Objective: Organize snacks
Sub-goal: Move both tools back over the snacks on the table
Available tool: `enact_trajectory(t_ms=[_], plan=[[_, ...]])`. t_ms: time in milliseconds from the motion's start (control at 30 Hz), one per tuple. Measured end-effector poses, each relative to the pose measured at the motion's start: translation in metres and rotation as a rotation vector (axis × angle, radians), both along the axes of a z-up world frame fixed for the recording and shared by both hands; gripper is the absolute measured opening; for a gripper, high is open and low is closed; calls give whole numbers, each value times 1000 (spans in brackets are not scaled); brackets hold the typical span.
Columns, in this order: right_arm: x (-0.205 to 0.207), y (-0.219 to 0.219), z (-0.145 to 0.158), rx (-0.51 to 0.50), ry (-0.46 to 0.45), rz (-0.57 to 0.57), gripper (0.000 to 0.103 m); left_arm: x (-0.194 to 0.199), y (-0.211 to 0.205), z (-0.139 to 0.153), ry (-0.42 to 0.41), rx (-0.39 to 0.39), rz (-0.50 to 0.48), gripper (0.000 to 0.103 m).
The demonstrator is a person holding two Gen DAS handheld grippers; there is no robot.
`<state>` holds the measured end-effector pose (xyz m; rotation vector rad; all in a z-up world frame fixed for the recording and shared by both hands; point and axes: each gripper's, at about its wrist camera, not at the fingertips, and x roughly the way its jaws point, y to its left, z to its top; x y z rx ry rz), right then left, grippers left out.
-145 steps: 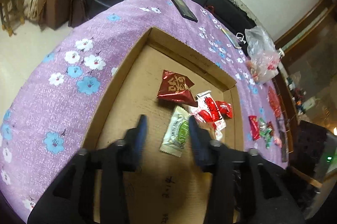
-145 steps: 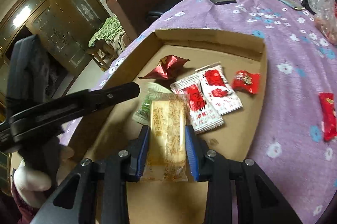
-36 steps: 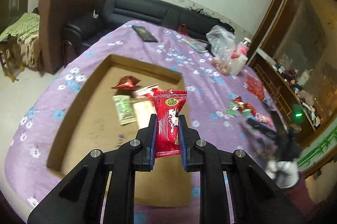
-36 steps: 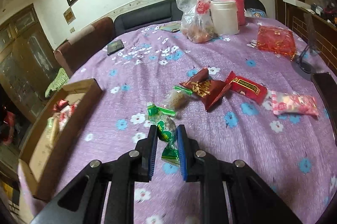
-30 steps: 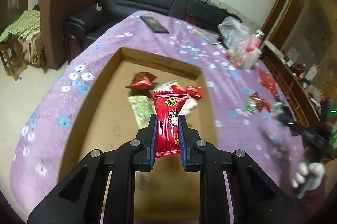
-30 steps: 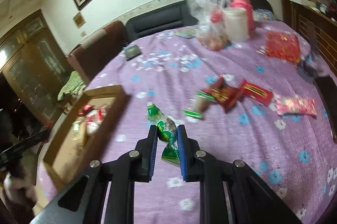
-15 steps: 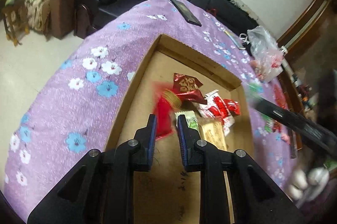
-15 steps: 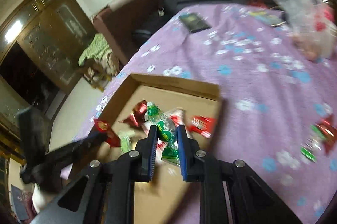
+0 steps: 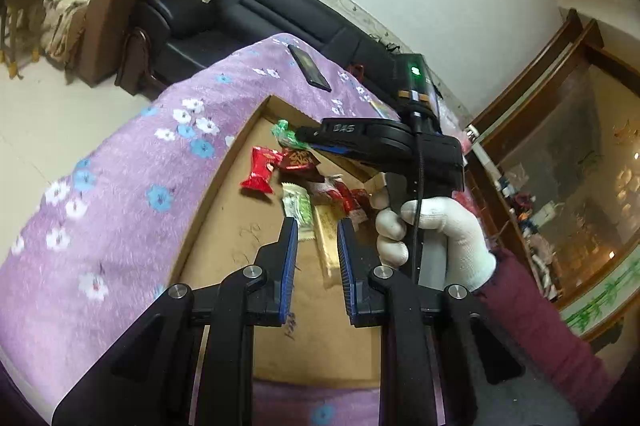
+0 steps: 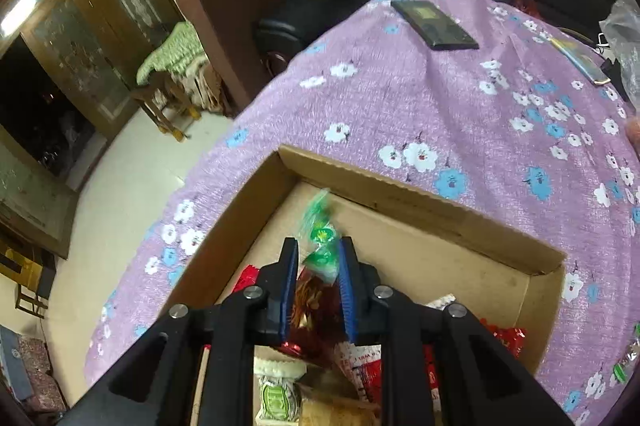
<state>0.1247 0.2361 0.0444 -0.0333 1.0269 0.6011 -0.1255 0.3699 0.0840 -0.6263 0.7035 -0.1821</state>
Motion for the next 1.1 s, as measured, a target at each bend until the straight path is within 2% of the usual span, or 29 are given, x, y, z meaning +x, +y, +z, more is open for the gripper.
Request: enact_trajectory(t_ms=[233,333,533,833,1100], plan=[[-40,-72,24,101,-36,-37,29,-14,-11,11,-20,1,19,18],[-65,-113,28,132,-41,-58,34,-18,-26,15,-23,6,-2,18],[-103,-204,19,161,-44,-154,36,-22,-64,18,2,30,-59,18],[-131,-327,5,191,-42,-335,36,-21,-129,29,10,96,-165,18],[-140,-396,-7,186,-53,-468,36,-10,-169,25,38,131,-246,18]])
